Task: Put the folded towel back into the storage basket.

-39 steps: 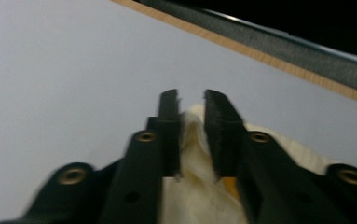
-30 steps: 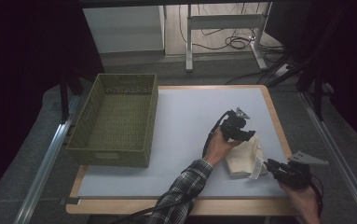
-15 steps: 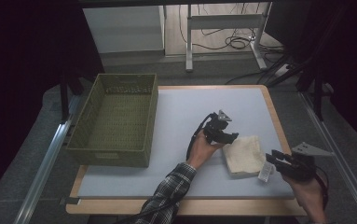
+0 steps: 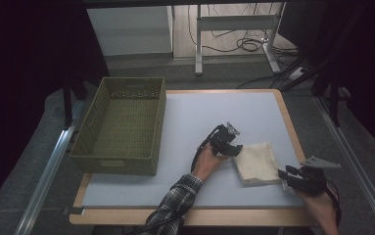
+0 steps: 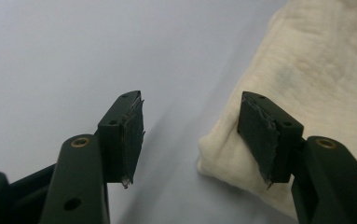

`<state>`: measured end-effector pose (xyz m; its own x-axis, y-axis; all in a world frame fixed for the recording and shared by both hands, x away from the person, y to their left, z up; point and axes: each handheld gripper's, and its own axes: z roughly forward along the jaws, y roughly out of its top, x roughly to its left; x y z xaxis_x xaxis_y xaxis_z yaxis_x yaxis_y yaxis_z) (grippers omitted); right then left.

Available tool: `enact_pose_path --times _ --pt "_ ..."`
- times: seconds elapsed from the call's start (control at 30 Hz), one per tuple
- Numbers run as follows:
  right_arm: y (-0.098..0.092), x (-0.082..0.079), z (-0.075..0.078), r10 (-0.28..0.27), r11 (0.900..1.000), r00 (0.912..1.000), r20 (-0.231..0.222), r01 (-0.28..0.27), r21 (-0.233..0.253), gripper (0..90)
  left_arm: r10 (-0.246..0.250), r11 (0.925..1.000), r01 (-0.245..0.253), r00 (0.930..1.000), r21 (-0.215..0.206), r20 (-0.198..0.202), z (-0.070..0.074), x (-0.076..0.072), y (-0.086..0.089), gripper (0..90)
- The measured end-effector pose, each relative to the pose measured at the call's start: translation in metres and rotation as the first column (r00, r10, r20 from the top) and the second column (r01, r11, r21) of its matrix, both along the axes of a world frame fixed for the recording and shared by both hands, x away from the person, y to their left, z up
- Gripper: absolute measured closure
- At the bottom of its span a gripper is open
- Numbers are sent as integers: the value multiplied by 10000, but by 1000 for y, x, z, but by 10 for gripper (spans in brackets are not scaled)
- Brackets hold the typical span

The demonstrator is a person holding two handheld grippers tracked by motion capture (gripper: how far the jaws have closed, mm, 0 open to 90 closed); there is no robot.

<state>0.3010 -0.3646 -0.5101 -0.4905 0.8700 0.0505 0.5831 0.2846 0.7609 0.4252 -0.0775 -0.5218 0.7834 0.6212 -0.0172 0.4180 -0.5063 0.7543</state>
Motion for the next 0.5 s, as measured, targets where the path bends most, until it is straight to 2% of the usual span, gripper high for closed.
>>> enact_pose_path --times 0.1,0.17,0.33,0.47,0.5 --pt "1 0 -5 155 9999 9998 -120 -155 9 557 40 9990 -44 10000 -434 -91 2 -2 5 402" --pt "3 0 -8 230 9997 9995 -230 -230 -6 544 7 9989 -12 9999 -466 -101 5 -5 9 400" --pt "7 0 -11 312 9995 9988 -371 -313 -21 545 35 9999 -39 9992 -95 -388 -4 -5 13 395" --pt "9 0 -9 283 9996 9978 -591 -285 -20 593 85 9980 -147 9951 -621 -983 -12 -1 14 393" --pt "10 0 -9 332 9994 9973 -653 -335 -32 628 130 9976 -194 9953 -659 -958 -12 -1 14 390"
